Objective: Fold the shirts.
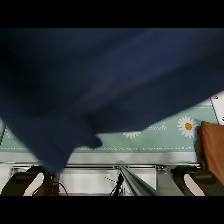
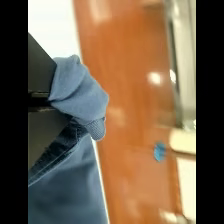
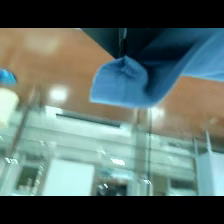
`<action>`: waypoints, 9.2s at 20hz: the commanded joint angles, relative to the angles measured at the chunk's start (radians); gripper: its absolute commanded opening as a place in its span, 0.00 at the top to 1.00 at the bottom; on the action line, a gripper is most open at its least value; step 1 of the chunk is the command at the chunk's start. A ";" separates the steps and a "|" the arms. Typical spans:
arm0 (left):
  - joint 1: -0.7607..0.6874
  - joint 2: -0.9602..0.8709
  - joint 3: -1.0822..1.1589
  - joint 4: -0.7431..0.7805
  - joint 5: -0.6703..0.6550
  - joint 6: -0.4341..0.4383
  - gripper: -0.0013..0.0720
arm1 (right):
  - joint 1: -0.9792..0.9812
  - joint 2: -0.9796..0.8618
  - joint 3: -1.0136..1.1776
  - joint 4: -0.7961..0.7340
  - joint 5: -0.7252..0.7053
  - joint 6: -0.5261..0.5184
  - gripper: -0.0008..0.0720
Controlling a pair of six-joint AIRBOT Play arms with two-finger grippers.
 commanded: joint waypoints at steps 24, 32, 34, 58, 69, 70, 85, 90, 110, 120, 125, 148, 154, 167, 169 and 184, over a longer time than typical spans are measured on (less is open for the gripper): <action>0.101 -0.285 -1.177 -0.409 0.378 0.101 0.02 | -0.289 -0.408 -1.023 0.192 -0.285 0.030 0.14; 0.192 -0.120 -1.485 -0.561 0.119 0.142 0.02 | -0.606 -0.312 -1.271 0.189 -0.260 -0.034 0.15; 0.076 -0.129 -1.635 -0.708 0.270 0.212 0.02 | -0.606 -0.313 -1.379 0.355 -0.302 -0.111 0.15; -0.299 -0.305 -1.515 -1.063 0.691 0.474 0.95 | -0.271 -0.688 -1.180 0.555 -0.386 -0.161 0.15; -0.158 -0.241 -1.221 -1.063 0.619 0.496 0.95 | -0.115 -0.782 -0.587 0.449 -0.136 -0.114 0.96; -0.110 -0.236 -1.096 -1.063 0.613 0.492 0.95 | -0.114 -0.769 -0.449 0.435 -0.124 -0.087 0.96; 0.036 -0.133 0.146 -0.449 0.001 0.072 0.95 | -0.094 -0.071 0.100 0.198 -0.106 -0.123 0.96; 0.036 -0.037 0.072 -0.448 -0.146 0.025 0.95 | -0.094 0.009 0.100 0.131 -0.017 -0.104 0.96; -0.053 -0.568 -0.708 -0.508 0.537 0.213 0.95 | -0.094 -0.658 -0.624 0.503 -0.415 -0.130 0.96; -0.034 -0.689 -0.700 -0.601 0.414 0.209 0.02 | -0.180 -0.992 -0.349 0.628 -0.254 -0.085 0.19; 0.182 -0.668 -0.727 -0.351 -0.071 0.206 0.02 | -0.315 -0.887 -0.335 0.444 0.047 -0.129 0.19; 0.384 -0.303 -1.723 -0.668 0.439 0.347 0.03 | -0.391 -0.076 -1.532 0.615 -0.307 -0.160 0.15; 0.331 -0.302 -1.671 -0.666 0.379 0.388 0.95 | -0.664 -0.082 -1.472 0.339 -0.317 -0.074 0.15; 0.326 -0.303 -1.656 -0.685 0.354 0.387 0.95 | -0.515 -0.426 -1.551 0.546 -0.299 -0.169 0.15; 0.311 -0.303 -1.656 -0.685 0.352 0.387 0.95 | -0.473 -0.455 -1.536 0.616 -0.356 -0.186 0.15; 0.269 -0.207 -0.941 -0.987 0.345 0.377 0.95 | -0.244 -0.541 -0.428 0.525 -0.142 -0.046 0.96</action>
